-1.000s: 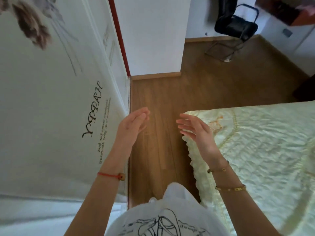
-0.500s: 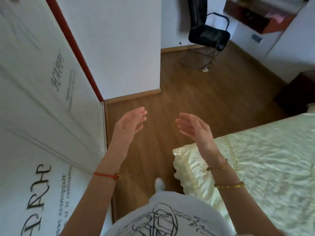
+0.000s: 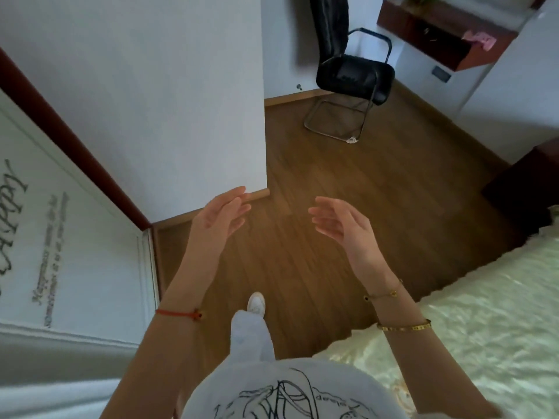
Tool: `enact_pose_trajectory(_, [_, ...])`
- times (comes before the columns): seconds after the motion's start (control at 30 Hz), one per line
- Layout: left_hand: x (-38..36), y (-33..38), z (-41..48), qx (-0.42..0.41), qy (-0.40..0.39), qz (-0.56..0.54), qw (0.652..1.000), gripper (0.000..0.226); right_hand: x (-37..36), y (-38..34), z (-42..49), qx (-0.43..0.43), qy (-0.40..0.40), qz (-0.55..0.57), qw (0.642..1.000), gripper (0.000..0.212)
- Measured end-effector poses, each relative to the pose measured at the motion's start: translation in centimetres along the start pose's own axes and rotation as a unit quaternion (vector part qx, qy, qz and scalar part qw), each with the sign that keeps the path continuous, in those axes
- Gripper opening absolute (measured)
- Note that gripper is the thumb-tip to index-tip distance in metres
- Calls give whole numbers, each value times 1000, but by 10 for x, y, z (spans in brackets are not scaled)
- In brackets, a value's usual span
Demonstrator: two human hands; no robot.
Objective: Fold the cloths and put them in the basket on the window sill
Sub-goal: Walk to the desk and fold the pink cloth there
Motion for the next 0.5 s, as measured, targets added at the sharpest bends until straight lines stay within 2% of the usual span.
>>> enact_pose_trajectory(0.17, [-9, 19, 135, -17, -54, 8, 998, 78, -6, -25, 112, 14, 46, 18, 999, 37])
enact_pose_trajectory(0.2, [-16, 23, 162, -18, -71, 18, 997, 73, -4, -30, 132, 18, 59, 22, 998, 37])
enact_pose_trajectory(0.3, [-43, 31, 241, 1, -115, 39, 993, 26, 7, -40, 188, 18, 98, 40, 994, 36])
enact_pose_trajectory(0.5, [-116, 42, 369, -3, -179, 51, 982, 20, 48, -53, 290, 26, 160, 69, 984, 34])
Point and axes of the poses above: each hand's wrist, its own z-axis towards the middle knuckle, its own x-axis out of the back of the hand, y = z × x, the point moved 4 cm from there along z, towards the middle knuckle, and after that the axes turned 6 degrees about z, right-handed, at the moved point
